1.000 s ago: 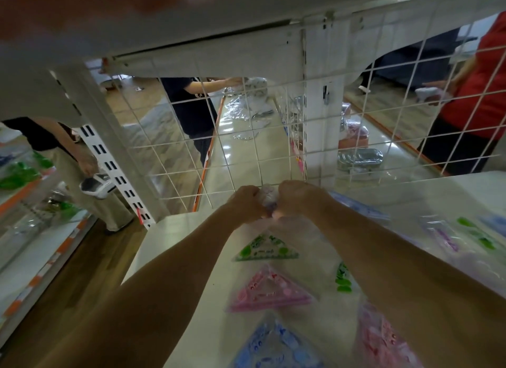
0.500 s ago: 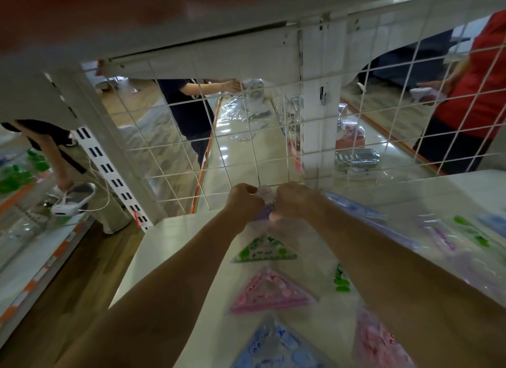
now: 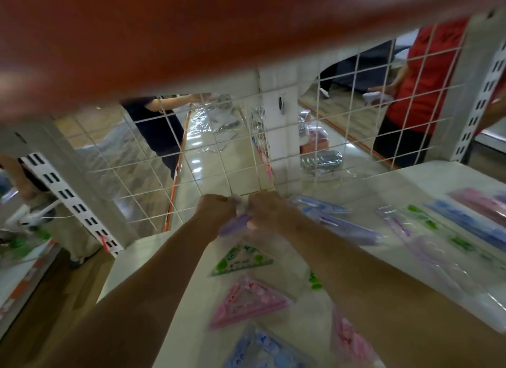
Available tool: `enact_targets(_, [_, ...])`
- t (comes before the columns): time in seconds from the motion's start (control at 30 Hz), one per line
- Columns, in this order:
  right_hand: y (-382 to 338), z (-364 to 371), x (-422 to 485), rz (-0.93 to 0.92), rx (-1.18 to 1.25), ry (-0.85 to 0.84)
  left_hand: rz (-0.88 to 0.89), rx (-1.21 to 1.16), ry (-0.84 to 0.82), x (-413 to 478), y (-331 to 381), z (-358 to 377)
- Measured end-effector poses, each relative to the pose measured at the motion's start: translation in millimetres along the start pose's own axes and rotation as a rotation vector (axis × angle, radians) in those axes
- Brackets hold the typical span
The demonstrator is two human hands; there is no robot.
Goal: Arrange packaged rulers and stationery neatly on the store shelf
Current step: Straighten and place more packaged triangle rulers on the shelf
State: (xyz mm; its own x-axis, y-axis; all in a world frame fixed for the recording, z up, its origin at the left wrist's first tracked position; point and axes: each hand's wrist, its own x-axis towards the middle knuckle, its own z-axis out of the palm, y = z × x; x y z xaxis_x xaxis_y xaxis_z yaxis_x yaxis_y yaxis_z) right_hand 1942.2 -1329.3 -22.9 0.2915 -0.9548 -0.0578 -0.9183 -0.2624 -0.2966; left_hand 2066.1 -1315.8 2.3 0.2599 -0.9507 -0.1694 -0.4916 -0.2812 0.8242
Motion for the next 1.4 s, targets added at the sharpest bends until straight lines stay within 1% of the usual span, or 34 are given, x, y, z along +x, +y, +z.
enact_targets(0.07, [-0.5,-6.1,-4.6,-0.026,0.069,0.011,0.088,0.041,-0.033,-5.2,4.0,-2.7])
enact_targets(0.17, [-3.7,-17.2,-13.4,-0.049,0.200,0.085,0.255,0.145,-0.061,-8.5,5.5,-3.4])
enact_targets(0.27, [-6.5,-22.1,-22.4,-0.026,0.168,0.144,0.354,0.271,-0.044,-11.5,4.3,-1.9])
enact_targets(0.37, [-8.1,-20.1,-30.8,-0.050,0.119,0.214,0.429,0.331,-0.015,-13.7,-0.3,-5.0])
enact_targets(0.43, [-6.3,-14.3,-30.8,-0.036,0.108,0.227,0.470,0.394,-0.016,-11.0,-6.3,-8.0])
enact_targets(0.53, [-8.3,-2.3,-27.2,0.027,0.088,0.199,0.432,0.499,-0.047,-8.6,-19.4,-14.9])
enact_targets(0.6, [-4.4,3.5,-24.6,0.042,0.095,0.209,0.446,0.551,-0.064,-7.8,-24.8,-16.1])
enact_targets(0.73, [-3.0,6.5,-26.0,0.038,0.096,0.256,0.488,0.601,-0.024,-10.3,-28.3,-9.6])
enact_targets(0.87, [4.2,5.8,-19.6,-0.027,0.121,0.322,0.557,0.647,0.100,-15.6,-25.1,-7.6])
enact_targets(0.9, [6.5,8.1,-19.1,-0.049,0.111,0.322,0.569,0.671,0.101,-16.1,-26.7,-9.0])
enact_targets(0.93, [7.5,11.6,-18.5,-0.081,0.065,0.287,0.564,0.712,0.076,-16.9,-29.1,-9.7])
enact_targets(1.0, [7.7,21.5,-17.5,-0.181,-0.069,0.216,0.487,0.768,0.012,-18.3,-36.7,-7.3])
enact_targets(1.07, [8.0,22.3,-12.7,-0.247,-0.137,0.194,0.433,0.783,0.011,-18.1,-38.7,-4.4])
enact_targets(1.17, [9.7,12.9,-4.5,-0.242,-0.045,0.259,0.395,0.773,0.039,-17.7,-33.2,-1.3])
enact_targets(1.23, [6.4,12.5,-3.8,-0.266,-0.070,0.292,0.389,0.779,0.073,-19.5,-32.4,1.2])
enact_targets(1.33, [-0.9,11.1,-5.0,-0.292,-0.137,0.266,0.425,0.794,0.079,-14.7,-37.6,1.1])
enact_targets(1.4, [-1.3,5.5,-6.2,-0.291,-0.084,0.227,0.463,0.787,0.059,-8.8,-39.5,-6.0])
